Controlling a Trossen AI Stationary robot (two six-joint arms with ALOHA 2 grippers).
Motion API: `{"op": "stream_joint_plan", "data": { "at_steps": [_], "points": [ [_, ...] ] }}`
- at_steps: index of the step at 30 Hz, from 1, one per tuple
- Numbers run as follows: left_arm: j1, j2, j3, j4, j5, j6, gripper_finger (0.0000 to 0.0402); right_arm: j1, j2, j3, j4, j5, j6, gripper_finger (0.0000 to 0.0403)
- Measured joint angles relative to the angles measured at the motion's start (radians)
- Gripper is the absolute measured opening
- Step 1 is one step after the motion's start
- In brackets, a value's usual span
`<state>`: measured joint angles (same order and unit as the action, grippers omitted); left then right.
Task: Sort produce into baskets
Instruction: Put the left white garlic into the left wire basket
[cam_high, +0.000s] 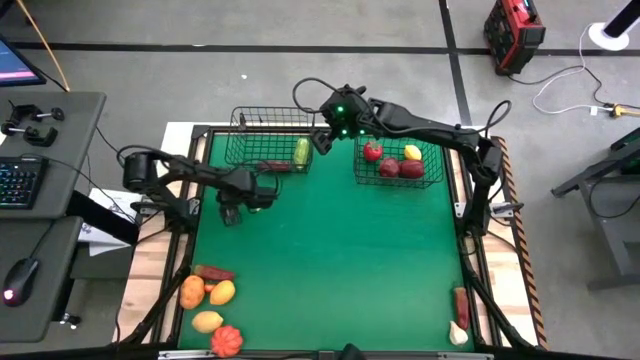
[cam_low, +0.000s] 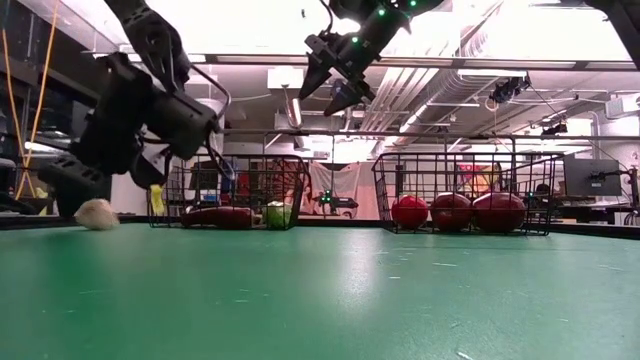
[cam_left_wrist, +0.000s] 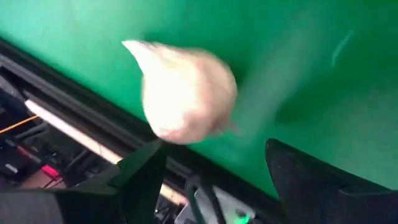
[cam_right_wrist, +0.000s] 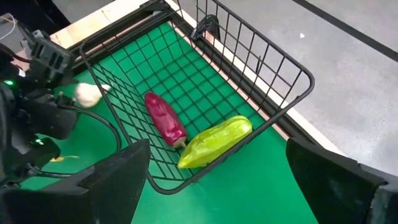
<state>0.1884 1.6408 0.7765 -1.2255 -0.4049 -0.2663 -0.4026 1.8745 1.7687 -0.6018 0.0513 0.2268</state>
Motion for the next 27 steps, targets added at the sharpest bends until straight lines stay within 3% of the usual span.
{"op": "stream_joint_plan", "data": {
  "at_steps": [6, 15, 27],
  "points": [
    [0.002, 0.01, 0.001, 0.069, -0.007, 0.044, 0.0264, 0.004, 0.005, 0.0, 0.0, -0.001, 0.009, 0.0369],
    [-0.011, 0.009, 0.031, 0.0, -0.05, 0.05, 0.0264, 0.027, 0.005, 0.0, 0.0, -0.002, 0.008, 0.0369],
    [-0.056, -0.01, 0.126, 0.046, -0.085, 0.501, 0.0264, 0.027, 0.006, 0.0, 0.0, -0.002, 0.011, 0.0369]
  ]
}}
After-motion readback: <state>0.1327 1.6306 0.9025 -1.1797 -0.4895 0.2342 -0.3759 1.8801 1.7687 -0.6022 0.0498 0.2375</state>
